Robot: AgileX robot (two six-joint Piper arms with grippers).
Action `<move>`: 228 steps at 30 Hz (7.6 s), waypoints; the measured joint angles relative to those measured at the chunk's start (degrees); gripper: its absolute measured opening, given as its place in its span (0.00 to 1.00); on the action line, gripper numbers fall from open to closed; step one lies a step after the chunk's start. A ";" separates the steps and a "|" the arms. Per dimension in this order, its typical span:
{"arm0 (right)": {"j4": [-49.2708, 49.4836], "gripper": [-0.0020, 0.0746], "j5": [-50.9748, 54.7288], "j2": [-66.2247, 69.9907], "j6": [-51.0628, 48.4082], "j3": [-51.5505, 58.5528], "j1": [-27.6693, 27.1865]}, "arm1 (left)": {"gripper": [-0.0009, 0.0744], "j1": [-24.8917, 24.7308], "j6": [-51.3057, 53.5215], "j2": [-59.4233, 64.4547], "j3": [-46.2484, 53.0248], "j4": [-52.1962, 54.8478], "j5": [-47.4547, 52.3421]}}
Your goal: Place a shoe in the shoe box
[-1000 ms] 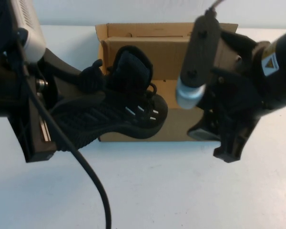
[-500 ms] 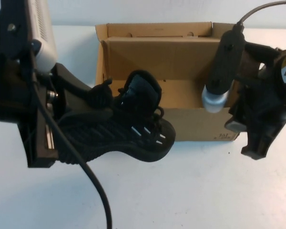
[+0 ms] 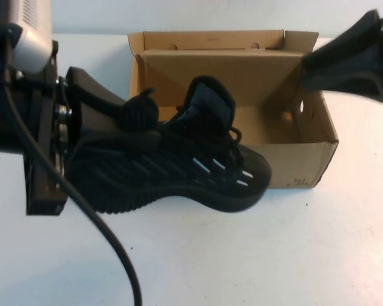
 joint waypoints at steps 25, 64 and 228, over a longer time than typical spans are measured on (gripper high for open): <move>-1.43 0.20 0.74 1.10 16.36 1.70 9.60 | 0.10 0.37 -0.74 8.30 -2.42 -7.17 4.13; 1.01 0.84 0.87 4.66 20.53 1.70 9.82 | 0.10 0.37 -2.89 5.60 -3.19 -7.06 4.24; -41.85 0.01 0.23 31.62 54.76 -55.48 16.19 | 0.01 0.37 -37.60 -13.88 9.01 38.66 -11.22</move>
